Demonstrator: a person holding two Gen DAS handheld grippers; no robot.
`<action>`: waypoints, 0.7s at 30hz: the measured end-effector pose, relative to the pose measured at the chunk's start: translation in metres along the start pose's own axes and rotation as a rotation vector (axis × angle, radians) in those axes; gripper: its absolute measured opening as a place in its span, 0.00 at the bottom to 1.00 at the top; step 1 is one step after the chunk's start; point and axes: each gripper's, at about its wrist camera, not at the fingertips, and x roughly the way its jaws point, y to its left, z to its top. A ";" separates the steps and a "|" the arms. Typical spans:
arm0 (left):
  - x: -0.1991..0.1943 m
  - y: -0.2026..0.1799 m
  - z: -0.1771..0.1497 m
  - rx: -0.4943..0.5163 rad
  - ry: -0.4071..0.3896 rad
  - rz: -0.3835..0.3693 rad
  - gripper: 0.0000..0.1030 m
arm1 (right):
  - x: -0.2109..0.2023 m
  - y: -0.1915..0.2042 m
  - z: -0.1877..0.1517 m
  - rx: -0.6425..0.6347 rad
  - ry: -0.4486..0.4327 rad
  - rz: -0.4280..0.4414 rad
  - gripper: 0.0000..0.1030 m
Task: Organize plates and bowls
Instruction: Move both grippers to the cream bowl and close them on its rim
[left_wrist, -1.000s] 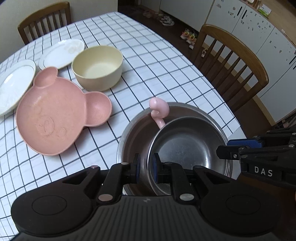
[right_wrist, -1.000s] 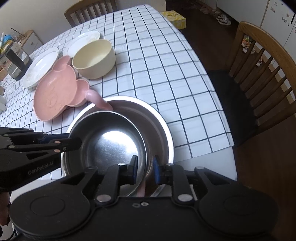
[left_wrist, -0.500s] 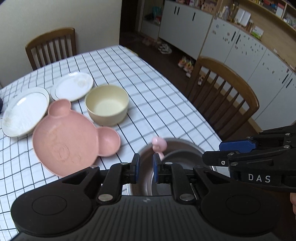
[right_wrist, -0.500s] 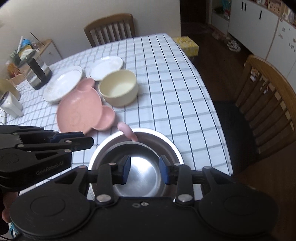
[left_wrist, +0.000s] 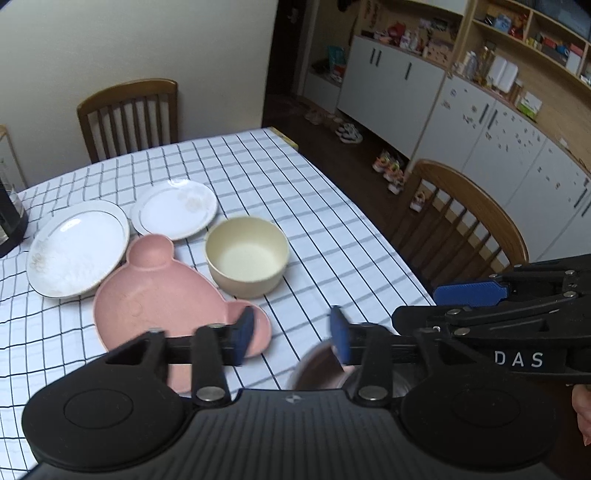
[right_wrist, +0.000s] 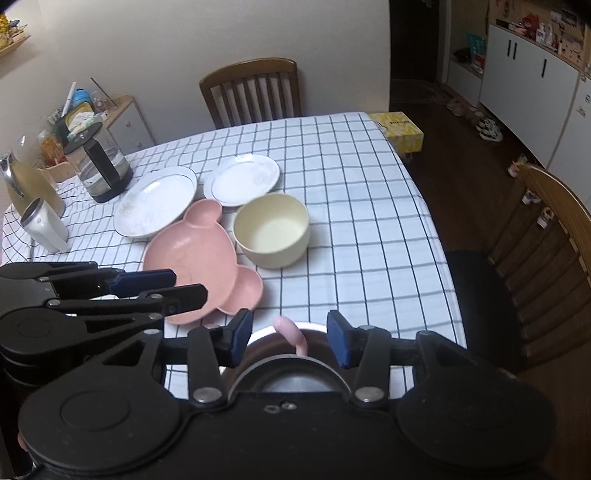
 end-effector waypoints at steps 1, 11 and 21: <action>0.000 0.003 0.002 -0.007 -0.005 0.009 0.52 | 0.001 0.001 0.003 -0.004 -0.003 0.003 0.46; -0.001 0.053 0.013 -0.137 -0.051 0.077 0.74 | 0.023 0.014 0.030 -0.056 -0.014 0.048 0.73; 0.013 0.078 0.022 -0.175 -0.040 0.138 0.74 | 0.053 0.028 0.046 -0.119 0.006 0.058 0.86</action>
